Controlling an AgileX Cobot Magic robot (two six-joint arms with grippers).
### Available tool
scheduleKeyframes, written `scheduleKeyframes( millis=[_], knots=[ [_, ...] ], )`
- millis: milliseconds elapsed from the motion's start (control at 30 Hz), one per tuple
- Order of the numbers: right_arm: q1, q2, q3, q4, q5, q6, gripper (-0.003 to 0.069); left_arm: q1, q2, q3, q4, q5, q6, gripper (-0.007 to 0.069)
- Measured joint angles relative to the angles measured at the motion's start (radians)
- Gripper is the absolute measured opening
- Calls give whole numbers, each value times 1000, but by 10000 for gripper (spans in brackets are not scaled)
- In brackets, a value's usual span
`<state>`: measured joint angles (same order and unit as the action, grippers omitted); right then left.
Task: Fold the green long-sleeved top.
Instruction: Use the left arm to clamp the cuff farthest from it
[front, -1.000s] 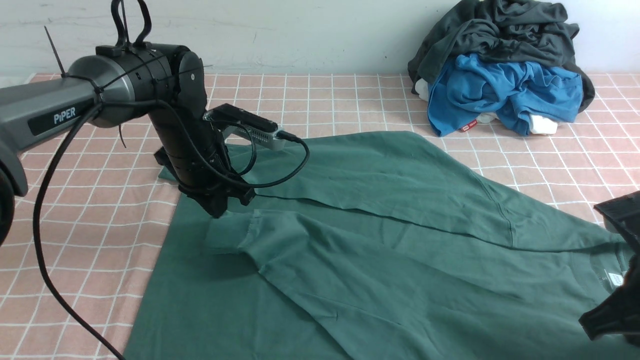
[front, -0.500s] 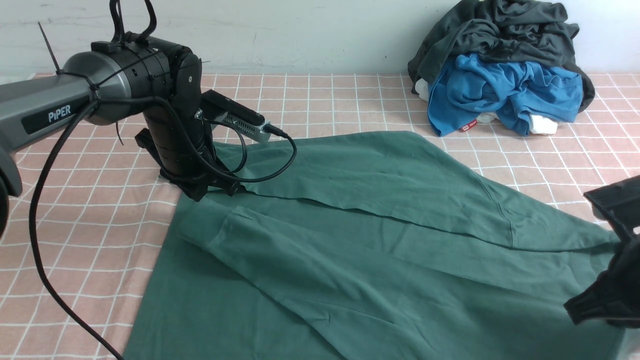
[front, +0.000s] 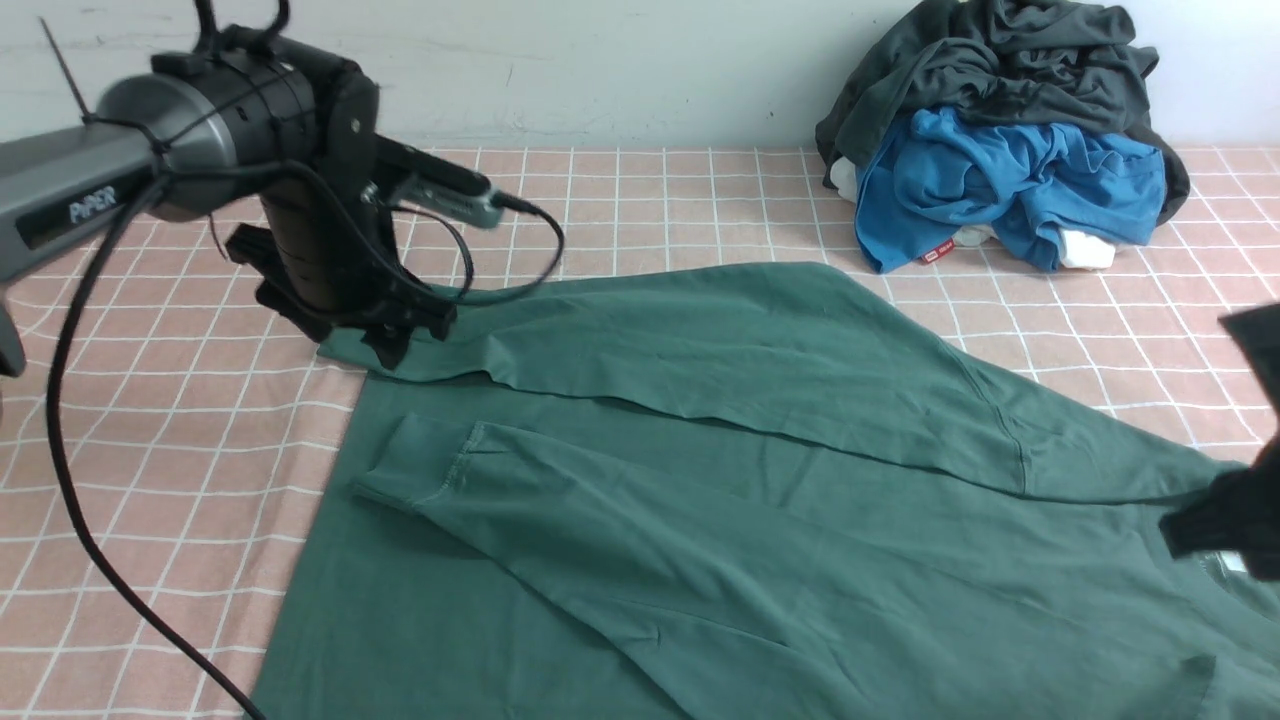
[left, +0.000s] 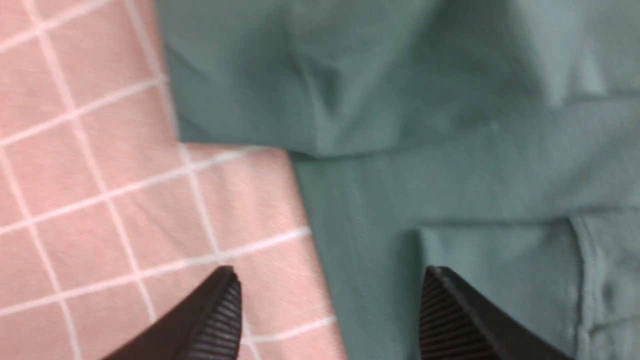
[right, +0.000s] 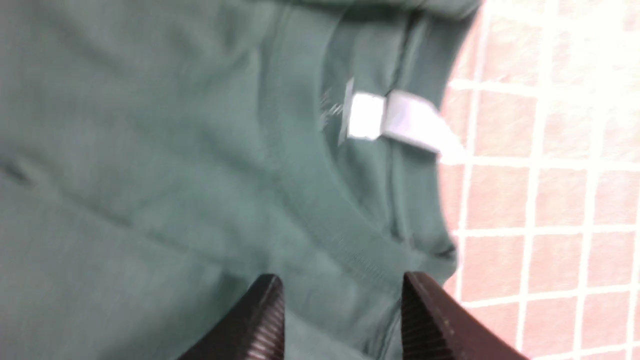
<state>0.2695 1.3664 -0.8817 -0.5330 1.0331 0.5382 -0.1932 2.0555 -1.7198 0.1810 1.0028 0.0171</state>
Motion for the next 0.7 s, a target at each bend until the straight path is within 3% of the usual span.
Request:
scheduleKeyframes(
  millis=[333, 700],
  knots=[
    [0, 6, -129, 92, -136, -37, 335, 189, 87, -56, -158, -53, -4, 462],
    [0, 121, -132, 105, -172, -62, 336, 222, 195, -82, -330, -261, 20, 462]
  ],
)
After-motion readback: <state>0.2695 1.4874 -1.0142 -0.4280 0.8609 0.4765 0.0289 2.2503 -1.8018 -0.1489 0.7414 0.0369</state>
